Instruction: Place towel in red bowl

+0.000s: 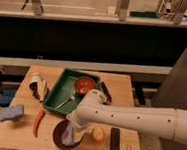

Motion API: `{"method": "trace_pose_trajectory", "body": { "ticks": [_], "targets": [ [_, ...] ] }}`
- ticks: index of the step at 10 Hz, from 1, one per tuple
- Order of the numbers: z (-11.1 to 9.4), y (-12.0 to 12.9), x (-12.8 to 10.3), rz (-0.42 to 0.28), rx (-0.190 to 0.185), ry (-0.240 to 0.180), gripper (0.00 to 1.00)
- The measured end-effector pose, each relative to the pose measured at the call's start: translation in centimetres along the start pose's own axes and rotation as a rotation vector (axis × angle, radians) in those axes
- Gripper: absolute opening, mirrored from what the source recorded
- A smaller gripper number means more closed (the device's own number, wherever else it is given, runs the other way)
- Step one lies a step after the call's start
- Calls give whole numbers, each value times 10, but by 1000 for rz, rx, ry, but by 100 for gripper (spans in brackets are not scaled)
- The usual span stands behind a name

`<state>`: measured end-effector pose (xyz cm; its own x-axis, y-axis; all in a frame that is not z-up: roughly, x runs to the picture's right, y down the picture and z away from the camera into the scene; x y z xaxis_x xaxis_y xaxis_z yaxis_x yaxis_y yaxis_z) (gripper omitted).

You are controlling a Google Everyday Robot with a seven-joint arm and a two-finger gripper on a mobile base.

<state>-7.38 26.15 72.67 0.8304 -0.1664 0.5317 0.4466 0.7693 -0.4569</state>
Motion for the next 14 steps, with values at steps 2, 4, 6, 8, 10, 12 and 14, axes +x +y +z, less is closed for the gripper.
{"method": "trace_pose_trajectory", "body": {
  "ticks": [2, 4, 6, 8, 10, 12, 14],
  "targets": [
    [4, 4, 9, 56, -22, -9, 76],
    [6, 6, 12, 87, -37, -20, 61],
    [6, 6, 12, 132, -50, -32, 58],
    [5, 9, 9, 138, -62, -38, 58],
    [3, 10, 9, 151, -64, -42, 59],
    [1, 11, 7, 158, -60, -50, 69],
    [-5, 12, 4, 165, -40, -66, 70]
  ]
}}
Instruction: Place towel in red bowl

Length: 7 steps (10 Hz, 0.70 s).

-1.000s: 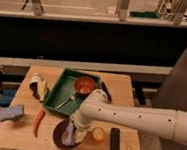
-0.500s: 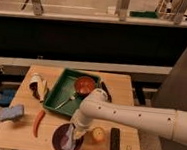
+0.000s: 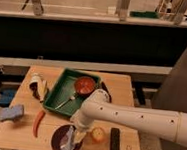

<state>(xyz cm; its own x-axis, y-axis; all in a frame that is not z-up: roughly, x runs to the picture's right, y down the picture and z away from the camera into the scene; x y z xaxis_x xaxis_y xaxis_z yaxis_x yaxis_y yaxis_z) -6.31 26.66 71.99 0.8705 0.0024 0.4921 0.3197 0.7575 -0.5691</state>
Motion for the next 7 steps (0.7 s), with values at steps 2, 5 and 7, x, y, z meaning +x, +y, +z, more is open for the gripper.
{"method": "trace_pose_trajectory", "body": {
  "ticks": [2, 5, 7],
  "targets": [
    [-7, 3, -5, -17, 27, -30, 70],
    [-14, 9, -15, -62, 57, -78, 70],
    [-15, 14, -23, -96, 64, -99, 58]
  ]
}}
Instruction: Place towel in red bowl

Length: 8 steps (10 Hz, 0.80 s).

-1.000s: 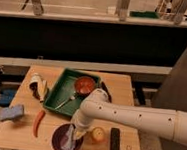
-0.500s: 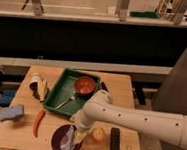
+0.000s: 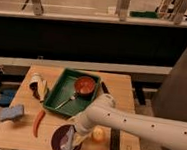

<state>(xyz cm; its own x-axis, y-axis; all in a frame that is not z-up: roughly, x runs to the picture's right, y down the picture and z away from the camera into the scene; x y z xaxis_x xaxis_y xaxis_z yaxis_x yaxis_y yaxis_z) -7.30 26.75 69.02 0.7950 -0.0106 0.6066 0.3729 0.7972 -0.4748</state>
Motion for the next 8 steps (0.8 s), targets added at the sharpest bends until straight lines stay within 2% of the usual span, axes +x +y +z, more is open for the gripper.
{"method": "trace_pose_trajectory", "body": {
  "ticks": [2, 6, 8],
  "targets": [
    [4, 2, -5, -30, -9, 4, 41],
    [13, 2, 5, -8, -34, 33, 38],
    [14, 2, 7, -6, -34, 30, 39]
  ]
}}
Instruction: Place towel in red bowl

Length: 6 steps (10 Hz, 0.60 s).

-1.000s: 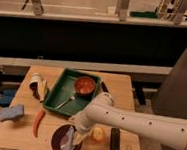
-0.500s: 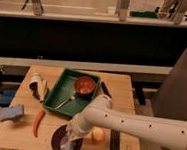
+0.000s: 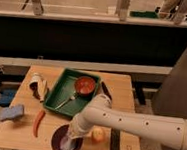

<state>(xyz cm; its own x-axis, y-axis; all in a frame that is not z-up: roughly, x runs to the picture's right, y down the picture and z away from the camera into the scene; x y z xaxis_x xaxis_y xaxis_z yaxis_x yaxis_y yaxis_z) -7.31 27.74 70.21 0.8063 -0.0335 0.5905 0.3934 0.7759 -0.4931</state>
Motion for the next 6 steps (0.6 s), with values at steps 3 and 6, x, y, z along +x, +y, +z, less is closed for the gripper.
{"method": "trace_pose_trajectory", "body": {
  "ticks": [3, 6],
  "targets": [
    [-1, 0, -3, -45, 4, 14, 58],
    [4, 0, -7, -83, -22, 46, 78]
  ]
}}
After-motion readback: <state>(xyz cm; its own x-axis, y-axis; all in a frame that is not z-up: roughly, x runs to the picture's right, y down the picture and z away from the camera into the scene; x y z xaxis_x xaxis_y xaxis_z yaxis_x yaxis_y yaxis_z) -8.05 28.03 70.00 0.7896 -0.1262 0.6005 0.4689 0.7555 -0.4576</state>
